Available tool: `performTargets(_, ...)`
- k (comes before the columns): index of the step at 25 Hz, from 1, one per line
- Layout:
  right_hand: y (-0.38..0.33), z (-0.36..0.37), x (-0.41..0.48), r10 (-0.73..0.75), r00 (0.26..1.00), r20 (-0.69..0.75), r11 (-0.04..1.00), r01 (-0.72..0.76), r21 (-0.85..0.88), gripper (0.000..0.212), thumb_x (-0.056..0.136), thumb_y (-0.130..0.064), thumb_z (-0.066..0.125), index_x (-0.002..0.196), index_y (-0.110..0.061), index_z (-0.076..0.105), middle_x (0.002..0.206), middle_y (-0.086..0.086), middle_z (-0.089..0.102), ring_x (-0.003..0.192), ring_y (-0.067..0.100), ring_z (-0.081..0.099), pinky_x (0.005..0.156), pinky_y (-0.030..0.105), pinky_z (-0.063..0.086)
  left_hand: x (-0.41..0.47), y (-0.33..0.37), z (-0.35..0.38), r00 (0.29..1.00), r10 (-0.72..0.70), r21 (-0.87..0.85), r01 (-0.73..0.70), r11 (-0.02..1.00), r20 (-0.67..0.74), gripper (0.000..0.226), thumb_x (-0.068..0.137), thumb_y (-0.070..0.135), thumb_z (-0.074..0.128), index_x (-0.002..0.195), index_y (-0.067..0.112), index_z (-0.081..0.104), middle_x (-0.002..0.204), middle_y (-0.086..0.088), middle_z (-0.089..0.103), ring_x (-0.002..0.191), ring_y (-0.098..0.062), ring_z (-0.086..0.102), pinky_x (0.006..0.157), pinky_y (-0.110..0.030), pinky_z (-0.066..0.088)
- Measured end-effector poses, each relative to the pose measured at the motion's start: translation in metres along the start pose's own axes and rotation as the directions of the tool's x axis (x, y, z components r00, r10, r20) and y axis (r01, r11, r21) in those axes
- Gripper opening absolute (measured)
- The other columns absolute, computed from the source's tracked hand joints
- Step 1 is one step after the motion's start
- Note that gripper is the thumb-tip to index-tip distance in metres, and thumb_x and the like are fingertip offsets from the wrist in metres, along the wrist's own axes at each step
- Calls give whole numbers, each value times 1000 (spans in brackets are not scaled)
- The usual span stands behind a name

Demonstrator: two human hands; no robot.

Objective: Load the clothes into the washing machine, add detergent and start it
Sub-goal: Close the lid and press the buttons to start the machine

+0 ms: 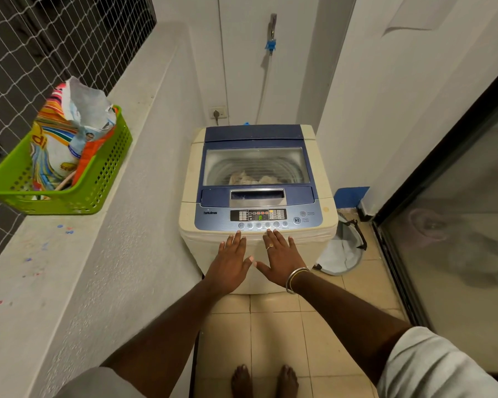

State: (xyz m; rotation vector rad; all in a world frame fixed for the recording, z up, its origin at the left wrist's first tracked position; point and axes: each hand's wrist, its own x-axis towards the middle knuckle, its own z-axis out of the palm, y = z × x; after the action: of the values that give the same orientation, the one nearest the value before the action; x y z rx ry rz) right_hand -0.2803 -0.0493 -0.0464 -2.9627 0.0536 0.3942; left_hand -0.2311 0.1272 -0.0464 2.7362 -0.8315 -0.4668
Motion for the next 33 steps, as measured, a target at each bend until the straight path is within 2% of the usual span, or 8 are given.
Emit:
performTargets(16, -7, 2, -2, -11, 1000, 18, 1000, 11, -9, 83, 97, -65, 29, 158, -12, 10, 166, 8, 4, 153, 24, 0, 123, 51, 6, -6, -6, 0, 1000, -30, 3, 30, 1000, -5, 65, 106, 46, 27, 159, 14, 8, 167, -7, -1, 154, -27, 0, 123, -41, 0)
performTargets(23, -14, 3, 7, -48, 999, -19, 999, 48, -14, 82, 96, -64, 33, 157, -11, 16, 166, 9, 10, 152, 26, 13, 121, 47, 20, -5, -13, 1, 999, -35, -3, 35, 999, -3, 66, 105, 47, 27, 159, 14, 7, 167, -7, -2, 154, -27, -2, 122, -41, -1)
performTargets(33, -33, -8, 47, -26, 996, 84, 997, 32, -71, 88, 93, -67, 40, 156, -11, 15, 166, 9, 7, 151, 30, 12, 117, 55, 22, -4, -36, -1, 997, -82, -5, 82, 997, -3, 68, 104, 51, 25, 159, 15, 7, 167, -6, -1, 154, -27, -1, 122, -41, -1)
